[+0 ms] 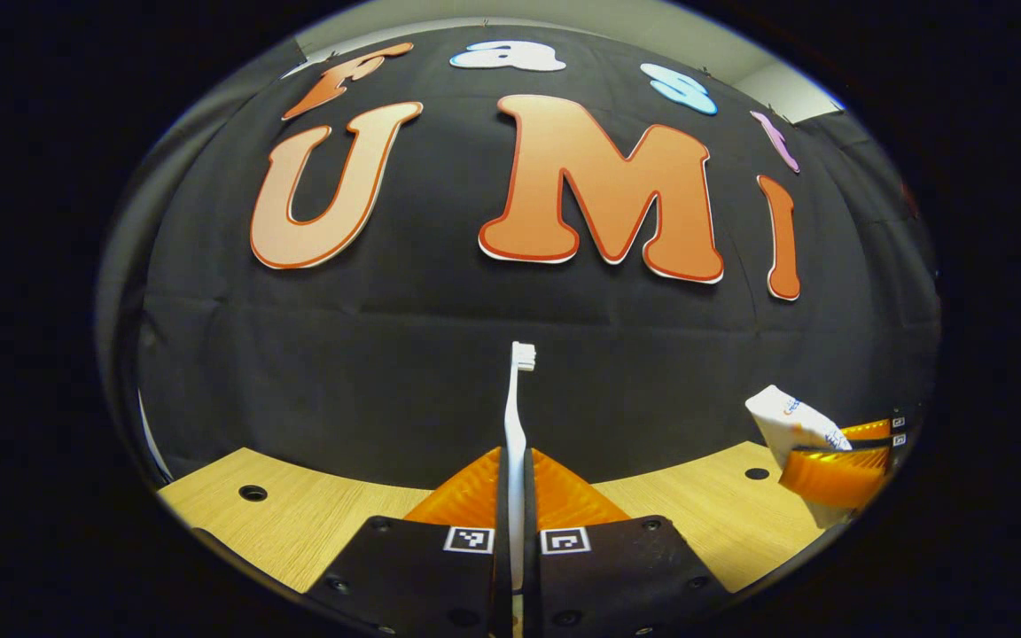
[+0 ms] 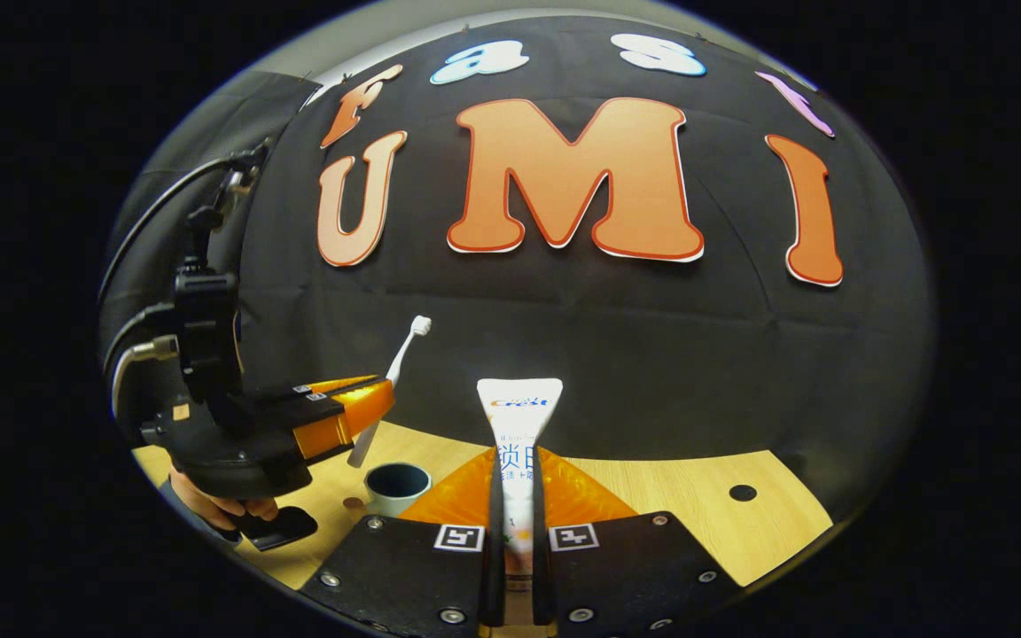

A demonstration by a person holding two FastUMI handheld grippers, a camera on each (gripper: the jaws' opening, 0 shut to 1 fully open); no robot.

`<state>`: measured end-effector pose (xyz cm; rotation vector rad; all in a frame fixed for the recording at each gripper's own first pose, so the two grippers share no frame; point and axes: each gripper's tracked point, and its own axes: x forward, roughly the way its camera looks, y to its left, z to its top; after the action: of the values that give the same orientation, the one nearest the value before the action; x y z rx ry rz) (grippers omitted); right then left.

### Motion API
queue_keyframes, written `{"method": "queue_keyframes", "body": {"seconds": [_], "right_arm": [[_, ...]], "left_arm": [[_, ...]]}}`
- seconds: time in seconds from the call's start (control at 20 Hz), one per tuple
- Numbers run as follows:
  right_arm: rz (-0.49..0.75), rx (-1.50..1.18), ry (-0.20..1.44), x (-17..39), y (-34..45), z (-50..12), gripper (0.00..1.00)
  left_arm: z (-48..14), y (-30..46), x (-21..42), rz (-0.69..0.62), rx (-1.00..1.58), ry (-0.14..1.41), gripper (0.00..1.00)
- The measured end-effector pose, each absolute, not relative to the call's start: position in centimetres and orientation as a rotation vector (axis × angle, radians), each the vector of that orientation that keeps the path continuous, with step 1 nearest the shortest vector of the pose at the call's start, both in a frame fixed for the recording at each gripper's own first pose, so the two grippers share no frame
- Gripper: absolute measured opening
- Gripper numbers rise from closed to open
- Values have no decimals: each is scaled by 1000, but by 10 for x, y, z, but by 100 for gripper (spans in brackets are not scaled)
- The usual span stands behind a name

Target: Put the toothbrush and toothpaste on the desktop into the cup, then pick up the cup and place it on the coaster on the desktop.

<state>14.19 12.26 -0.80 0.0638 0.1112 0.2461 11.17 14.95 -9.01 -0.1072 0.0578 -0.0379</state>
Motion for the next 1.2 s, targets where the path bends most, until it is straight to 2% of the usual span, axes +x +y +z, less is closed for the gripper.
{"method": "queue_keyframes", "body": {"seconds": [1.2], "right_arm": [[308, 96, 78, 162, 149, -12, 12]], "left_arm": [[-181, 149, 149, -46, -113, 196, 5]]}}
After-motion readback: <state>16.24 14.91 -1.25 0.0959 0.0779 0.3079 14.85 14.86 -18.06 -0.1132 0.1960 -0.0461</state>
